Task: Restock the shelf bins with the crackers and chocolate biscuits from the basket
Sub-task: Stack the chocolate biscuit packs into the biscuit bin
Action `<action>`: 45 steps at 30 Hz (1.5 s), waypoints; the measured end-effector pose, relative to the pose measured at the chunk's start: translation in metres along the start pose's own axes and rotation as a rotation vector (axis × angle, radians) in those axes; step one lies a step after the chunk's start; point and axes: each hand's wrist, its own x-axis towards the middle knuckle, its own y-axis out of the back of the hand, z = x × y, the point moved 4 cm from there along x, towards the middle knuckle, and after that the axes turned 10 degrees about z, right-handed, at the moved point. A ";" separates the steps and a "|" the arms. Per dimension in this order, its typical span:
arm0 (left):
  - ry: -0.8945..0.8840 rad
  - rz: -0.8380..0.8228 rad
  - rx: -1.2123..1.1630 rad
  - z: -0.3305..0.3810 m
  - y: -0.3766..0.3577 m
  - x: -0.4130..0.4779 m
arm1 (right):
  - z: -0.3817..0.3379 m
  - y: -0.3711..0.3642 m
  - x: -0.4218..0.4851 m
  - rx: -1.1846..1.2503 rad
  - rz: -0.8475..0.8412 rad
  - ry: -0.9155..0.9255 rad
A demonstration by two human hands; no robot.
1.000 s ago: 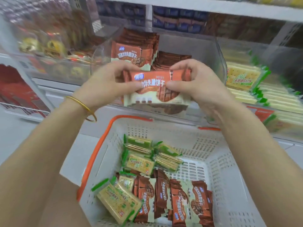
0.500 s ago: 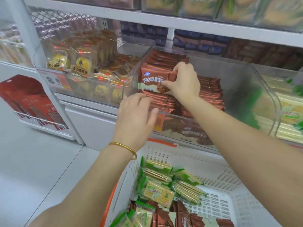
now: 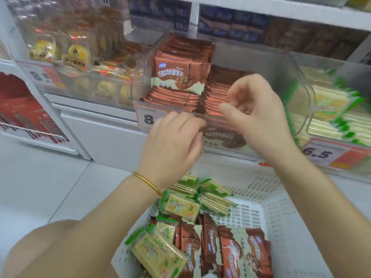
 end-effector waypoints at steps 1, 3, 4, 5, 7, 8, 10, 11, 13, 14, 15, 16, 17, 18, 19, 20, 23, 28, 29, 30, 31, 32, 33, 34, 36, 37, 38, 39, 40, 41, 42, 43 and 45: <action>-0.041 -0.073 -0.029 0.007 -0.009 -0.007 | 0.011 0.009 -0.027 0.056 -0.085 -0.055; -0.096 -0.252 -0.048 0.022 -0.029 -0.025 | 0.057 0.016 -0.082 0.021 -0.309 -0.255; -0.122 -0.340 -0.042 0.029 -0.040 -0.034 | 0.092 0.014 -0.108 -0.069 -0.427 -0.355; -0.142 -0.420 -0.046 0.036 -0.050 -0.043 | 0.132 0.012 -0.135 -0.206 -0.552 -0.425; -0.163 -0.548 -0.083 0.048 -0.066 -0.059 | 0.210 0.009 -0.180 -0.521 -0.766 -0.472; -0.179 -0.575 -0.088 0.053 -0.072 -0.065 | 0.242 0.009 -0.196 -0.638 -0.832 -0.482; -0.215 -0.600 -0.084 0.061 -0.081 -0.075 | 0.281 0.015 -0.222 -0.793 -0.909 -0.509; -0.224 -0.606 -0.085 0.065 -0.084 -0.080 | 0.293 0.018 -0.233 -0.847 -0.949 -0.517; -0.241 -0.610 -0.084 0.070 -0.088 -0.088 | 0.305 0.023 -0.251 -0.894 -1.040 -0.534; -0.253 -0.606 -0.080 0.071 -0.089 -0.091 | 0.307 0.023 -0.257 -0.907 -1.070 -0.536; -0.263 -0.613 -0.080 0.071 -0.090 -0.093 | 0.308 0.023 -0.260 -0.923 -1.078 -0.522; -0.269 -0.629 -0.083 0.071 -0.091 -0.094 | 0.308 0.022 -0.260 -0.943 -1.065 -0.492; -0.274 -0.646 -0.086 0.070 -0.092 -0.096 | 0.306 0.020 -0.257 -0.961 -1.034 -0.448; -0.276 -0.656 -0.084 0.070 -0.092 -0.096 | 0.304 0.019 -0.253 -0.965 -0.995 -0.417; -0.279 -0.662 -0.078 0.068 -0.093 -0.097 | 0.303 0.018 -0.249 -0.956 -0.959 -0.407; -0.282 -0.671 -0.070 0.068 -0.094 -0.098 | 0.302 0.018 -0.247 -0.938 -0.934 -0.423; -0.278 -0.720 -0.063 0.070 -0.096 -0.101 | 0.298 0.025 -0.245 -0.909 -0.936 -0.496; -0.163 -0.855 -0.012 0.070 -0.103 -0.101 | 0.255 0.034 -0.207 -0.621 -0.974 -0.516; -0.126 -0.866 -0.015 0.070 -0.103 -0.102 | 0.238 0.035 -0.195 -0.558 -0.966 -0.481; -0.082 -0.882 -0.029 0.070 -0.102 -0.101 | 0.219 0.036 -0.180 -0.490 -0.941 -0.454; -0.023 -0.911 -0.070 0.071 -0.103 -0.101 | 0.201 0.039 -0.169 -0.393 -0.907 -0.477; 0.051 -0.930 -0.132 0.072 -0.102 -0.099 | 0.182 0.041 -0.157 -0.270 -0.865 -0.526; 0.135 -0.934 -0.205 0.074 -0.101 -0.096 | 0.163 0.043 -0.146 -0.146 -0.826 -0.558; 0.227 -0.924 -0.282 0.075 -0.098 -0.092 | 0.145 0.044 -0.137 -0.047 -0.790 -0.569; 0.373 -0.839 -0.405 0.072 -0.090 -0.076 | 0.116 0.046 -0.116 0.059 -0.697 -0.535; 0.424 -0.782 -0.445 0.069 -0.083 -0.067 | 0.105 0.045 -0.107 0.096 -0.638 -0.516; 0.481 -0.729 -0.491 0.064 -0.076 -0.058 | 0.096 0.045 -0.099 0.134 -0.568 -0.512; 0.545 -0.678 -0.553 0.057 -0.069 -0.051 | 0.089 0.044 -0.093 0.183 -0.497 -0.527; 0.608 -0.622 -0.615 0.050 -0.062 -0.044 | 0.084 0.043 -0.088 0.250 -0.439 -0.557; 0.661 -0.557 -0.666 0.042 -0.054 -0.037 | 0.079 0.042 -0.085 0.315 -0.413 -0.584; 0.706 -0.479 -0.714 0.034 -0.045 -0.030 | 0.075 0.041 -0.084 0.365 -0.424 -0.611; 0.743 -0.385 -0.772 0.027 -0.035 -0.023 | 0.071 0.038 -0.085 0.385 -0.458 -0.621; 0.806 -0.193 -0.887 0.012 -0.016 -0.005 | 0.059 0.033 -0.082 0.343 -0.499 -0.546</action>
